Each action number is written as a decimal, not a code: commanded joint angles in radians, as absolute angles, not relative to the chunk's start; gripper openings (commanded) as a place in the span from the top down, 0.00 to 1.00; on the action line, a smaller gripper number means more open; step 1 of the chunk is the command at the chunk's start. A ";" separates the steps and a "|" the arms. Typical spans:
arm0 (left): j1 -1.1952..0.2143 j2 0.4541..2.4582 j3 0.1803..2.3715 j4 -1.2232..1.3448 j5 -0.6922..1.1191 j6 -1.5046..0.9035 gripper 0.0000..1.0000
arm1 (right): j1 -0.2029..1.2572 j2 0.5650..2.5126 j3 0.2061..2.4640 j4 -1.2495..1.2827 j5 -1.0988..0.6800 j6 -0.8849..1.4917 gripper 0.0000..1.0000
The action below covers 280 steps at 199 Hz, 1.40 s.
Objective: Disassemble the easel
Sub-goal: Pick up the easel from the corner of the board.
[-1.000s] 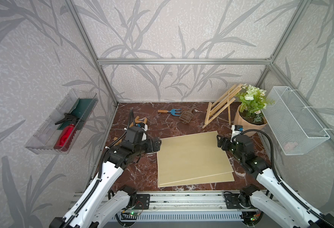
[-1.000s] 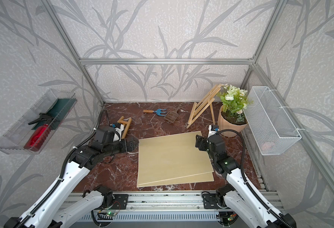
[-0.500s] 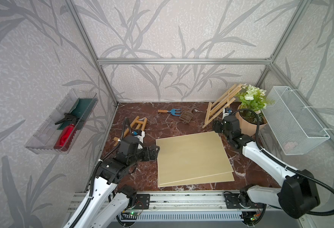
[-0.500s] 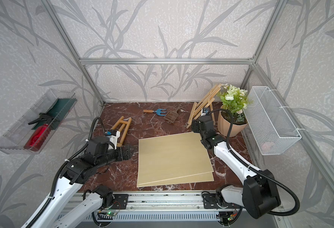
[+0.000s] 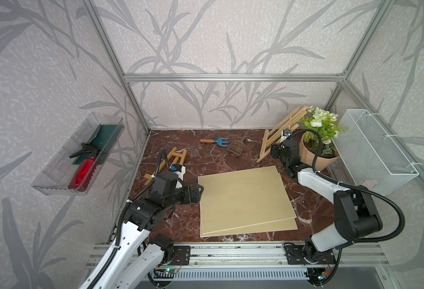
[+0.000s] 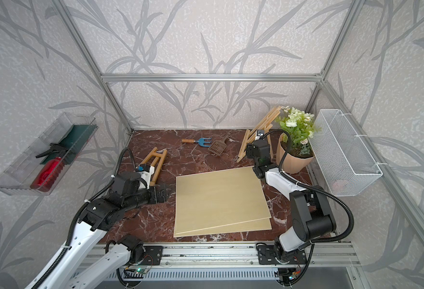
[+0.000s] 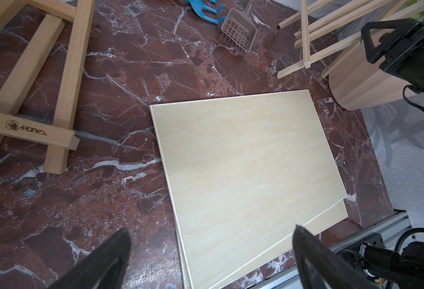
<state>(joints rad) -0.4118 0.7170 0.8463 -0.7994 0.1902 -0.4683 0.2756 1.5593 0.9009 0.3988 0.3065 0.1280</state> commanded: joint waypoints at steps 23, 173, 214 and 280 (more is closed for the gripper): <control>-0.417 0.713 0.849 -0.802 0.209 -0.446 0.01 | 0.265 1.598 0.880 0.588 0.254 0.085 0.40; -0.417 0.705 0.846 -0.798 0.231 -0.440 0.01 | 0.230 1.632 0.911 0.623 0.169 0.246 0.97; -0.417 0.692 0.846 -0.797 0.235 -0.441 0.01 | 0.230 1.576 0.896 0.598 0.143 0.309 1.00; -0.419 0.682 0.844 -0.795 0.233 -0.440 0.01 | 0.239 1.398 0.884 0.570 0.072 0.463 1.00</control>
